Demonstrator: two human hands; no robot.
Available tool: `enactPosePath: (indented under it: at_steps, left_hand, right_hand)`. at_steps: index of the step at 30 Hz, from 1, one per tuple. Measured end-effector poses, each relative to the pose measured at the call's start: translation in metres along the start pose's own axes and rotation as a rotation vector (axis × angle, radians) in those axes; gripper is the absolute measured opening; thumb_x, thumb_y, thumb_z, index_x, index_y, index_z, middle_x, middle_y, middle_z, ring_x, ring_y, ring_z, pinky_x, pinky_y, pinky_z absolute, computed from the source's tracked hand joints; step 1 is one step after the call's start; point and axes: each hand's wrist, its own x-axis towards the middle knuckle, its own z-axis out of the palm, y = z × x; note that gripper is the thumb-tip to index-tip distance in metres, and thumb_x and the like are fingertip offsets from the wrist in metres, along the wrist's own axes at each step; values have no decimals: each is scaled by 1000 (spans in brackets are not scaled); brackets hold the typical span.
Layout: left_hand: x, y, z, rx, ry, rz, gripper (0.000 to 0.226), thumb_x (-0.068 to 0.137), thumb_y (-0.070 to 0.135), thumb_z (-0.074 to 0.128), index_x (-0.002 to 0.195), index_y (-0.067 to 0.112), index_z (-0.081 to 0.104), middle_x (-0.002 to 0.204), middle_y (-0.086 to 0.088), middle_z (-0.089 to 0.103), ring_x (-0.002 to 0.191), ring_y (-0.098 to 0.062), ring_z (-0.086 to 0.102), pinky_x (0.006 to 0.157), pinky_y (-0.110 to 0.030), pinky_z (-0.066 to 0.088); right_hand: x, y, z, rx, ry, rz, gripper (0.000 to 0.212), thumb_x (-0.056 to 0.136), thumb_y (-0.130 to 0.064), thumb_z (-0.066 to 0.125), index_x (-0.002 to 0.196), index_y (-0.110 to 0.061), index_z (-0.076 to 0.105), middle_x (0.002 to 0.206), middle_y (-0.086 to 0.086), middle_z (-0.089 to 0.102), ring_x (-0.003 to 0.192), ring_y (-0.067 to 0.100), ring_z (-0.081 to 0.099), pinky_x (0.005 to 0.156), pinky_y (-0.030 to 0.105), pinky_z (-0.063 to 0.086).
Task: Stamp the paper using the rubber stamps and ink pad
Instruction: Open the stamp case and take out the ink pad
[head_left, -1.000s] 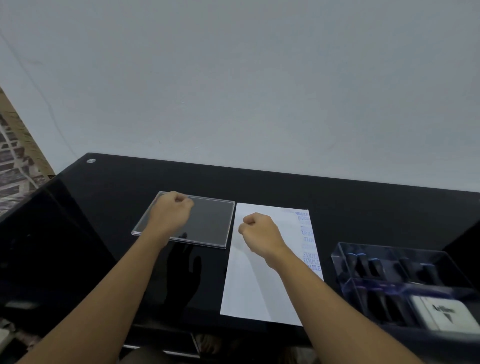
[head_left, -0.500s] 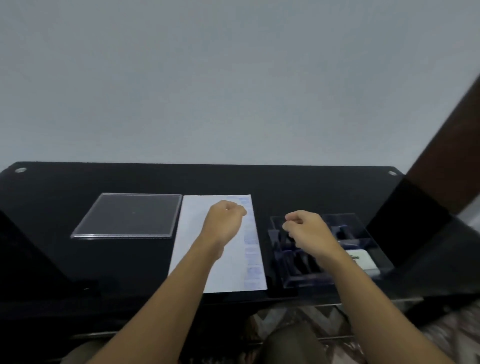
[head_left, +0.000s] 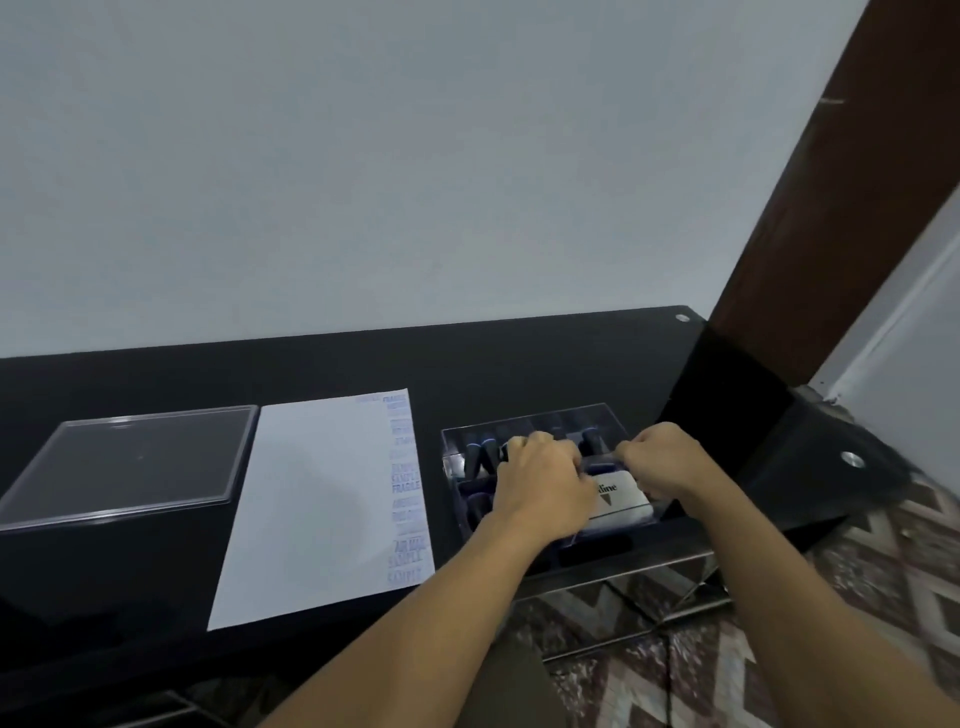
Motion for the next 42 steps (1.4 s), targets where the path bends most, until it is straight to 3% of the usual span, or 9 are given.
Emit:
enactPosePath:
  at_steps: [3, 9, 12, 15, 21, 28, 33, 38, 42]
  left_hand:
    - [11, 1, 14, 150, -59, 22, 25, 90, 26, 54, 109, 19, 69, 134, -8, 46, 133, -33, 28, 106, -49, 35]
    - [21, -1, 21, 230, -242, -67, 30, 92, 23, 55, 117, 23, 70, 164, -9, 0, 148, -41, -8, 119, -57, 7]
    - [20, -5, 24, 238, -271, -77, 29, 94, 27, 50, 114, 21, 71, 165, -6, -9, 148, -40, -14, 119, -55, 2]
    - [18, -7, 24, 228, -265, -58, 29, 94, 27, 50, 114, 18, 69, 165, -7, -10, 148, -39, -12, 120, -55, 3]
    - [17, -11, 23, 253, -232, -21, 32, 92, 31, 52, 115, 15, 68, 165, -6, -2, 147, -39, 1, 118, -54, 13]
    - [18, -14, 25, 283, -239, -3, 36, 94, 36, 50, 120, 17, 65, 165, -7, -3, 148, -37, 7, 117, -53, 16]
    - [19, -13, 24, 320, -261, 12, 35, 96, 35, 48, 118, 15, 65, 165, -12, -5, 142, -37, 26, 117, -51, 20]
    - [18, -15, 27, 323, -250, 34, 36, 97, 35, 46, 122, 16, 63, 164, -15, -4, 138, -38, 32, 117, -49, 21]
    - [19, -17, 28, 319, -247, 41, 37, 97, 36, 46, 124, 17, 62, 164, -14, -4, 139, -37, 32, 118, -49, 19]
  right_hand:
    - [5, -3, 3, -8, -31, 0, 31, 93, -25, 57, 66, -15, 47, 63, 2, 49, 57, 17, 45, 51, 26, 32]
    - [11, -11, 13, -100, -74, 9, 20, 97, -29, 55, 99, -10, 62, 89, 5, 62, 74, 16, 56, 55, 28, 37]
    - [11, -14, 19, -162, -96, 2, 13, 94, -23, 53, 95, -11, 60, 93, 7, 62, 80, 19, 58, 63, 29, 41]
    - [11, -16, 21, -180, -103, 0, 11, 95, -19, 52, 88, -12, 56, 89, 6, 61, 76, 18, 56, 61, 29, 40]
    - [8, -14, 24, -189, -92, 0, 10, 94, -18, 54, 97, -10, 59, 89, 6, 61, 76, 18, 55, 59, 29, 39]
    - [7, -18, 28, -273, -123, 22, 15, 95, -21, 56, 102, -9, 59, 93, 7, 61, 85, 22, 59, 73, 30, 45]
    - [6, -18, 31, -270, -39, 39, 15, 96, -22, 56, 104, -9, 56, 82, 4, 53, 69, 15, 51, 60, 29, 39]
    - [6, -19, 34, -284, -8, 55, 26, 95, -21, 58, 116, -7, 60, 97, 9, 59, 76, 21, 54, 68, 32, 42]
    - [5, -19, 36, -306, -28, 34, 13, 97, -21, 58, 105, -10, 56, 89, 6, 56, 73, 18, 54, 67, 31, 44]
